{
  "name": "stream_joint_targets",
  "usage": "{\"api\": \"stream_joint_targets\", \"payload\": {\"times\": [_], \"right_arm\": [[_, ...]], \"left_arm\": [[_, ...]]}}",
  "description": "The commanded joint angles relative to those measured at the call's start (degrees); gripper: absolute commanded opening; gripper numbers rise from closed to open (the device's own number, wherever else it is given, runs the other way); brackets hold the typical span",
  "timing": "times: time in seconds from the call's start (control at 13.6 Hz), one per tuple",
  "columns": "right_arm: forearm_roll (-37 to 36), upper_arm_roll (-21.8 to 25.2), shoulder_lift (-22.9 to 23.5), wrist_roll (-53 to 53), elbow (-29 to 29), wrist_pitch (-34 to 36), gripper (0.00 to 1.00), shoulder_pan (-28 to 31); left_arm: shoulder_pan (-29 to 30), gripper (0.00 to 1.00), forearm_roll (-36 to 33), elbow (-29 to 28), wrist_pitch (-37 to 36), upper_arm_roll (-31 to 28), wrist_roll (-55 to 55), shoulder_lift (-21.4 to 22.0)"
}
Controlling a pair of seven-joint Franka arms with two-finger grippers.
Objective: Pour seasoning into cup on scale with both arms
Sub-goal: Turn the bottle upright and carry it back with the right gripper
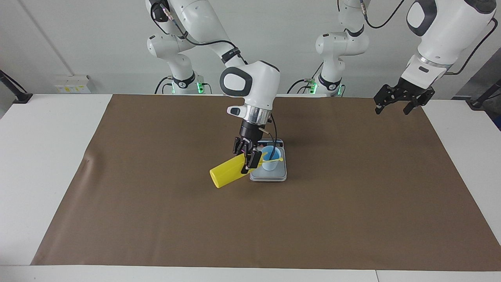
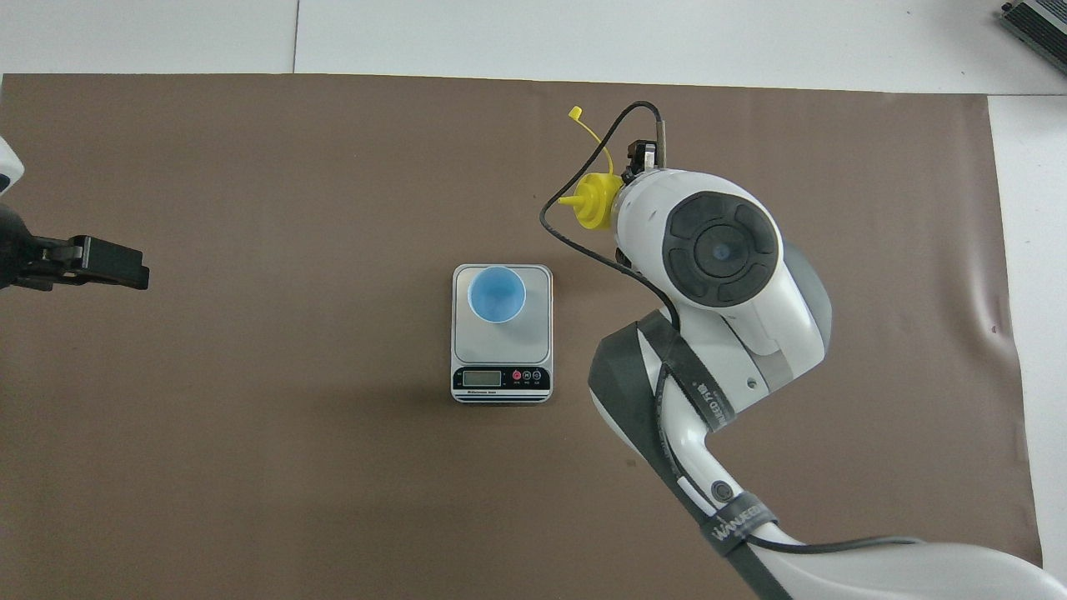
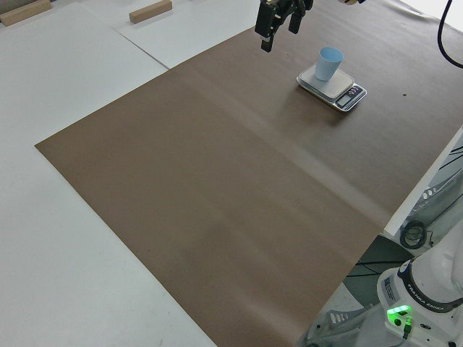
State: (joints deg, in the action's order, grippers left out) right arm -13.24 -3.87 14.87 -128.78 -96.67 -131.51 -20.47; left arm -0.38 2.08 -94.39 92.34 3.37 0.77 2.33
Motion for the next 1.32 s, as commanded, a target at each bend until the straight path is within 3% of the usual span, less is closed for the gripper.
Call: {"api": "stream_joint_targets", "payload": {"times": [0.0, 0.59, 0.81, 1.25], "right_arm": [[10.4, -0.7, -1.3, 4.4, -0.7, -0.3, 0.0, 4.5], [40.3, -0.5, -2.3, 19.8, -3.9, 0.4, 0.0, 14.3], [46.0, -0.6, -2.7, 26.0, -6.3, 1.5, 0.0, 17.5], [60.7, -0.5, -3.2, 51.8, -10.1, 10.6, 0.0, 27.0]], "left_arm": [[0.0, 1.0, -0.1, -1.0, 0.1, -0.1, 0.6, 0.8], [0.0, 1.0, -0.2, -1.0, 0.0, -0.1, 0.6, 0.8], [0.0, 1.0, -0.2, -1.0, 0.1, -0.1, 0.6, 0.8], [0.0, 1.0, -0.2, -1.0, 0.0, -0.1, 0.6, 0.8]]}}
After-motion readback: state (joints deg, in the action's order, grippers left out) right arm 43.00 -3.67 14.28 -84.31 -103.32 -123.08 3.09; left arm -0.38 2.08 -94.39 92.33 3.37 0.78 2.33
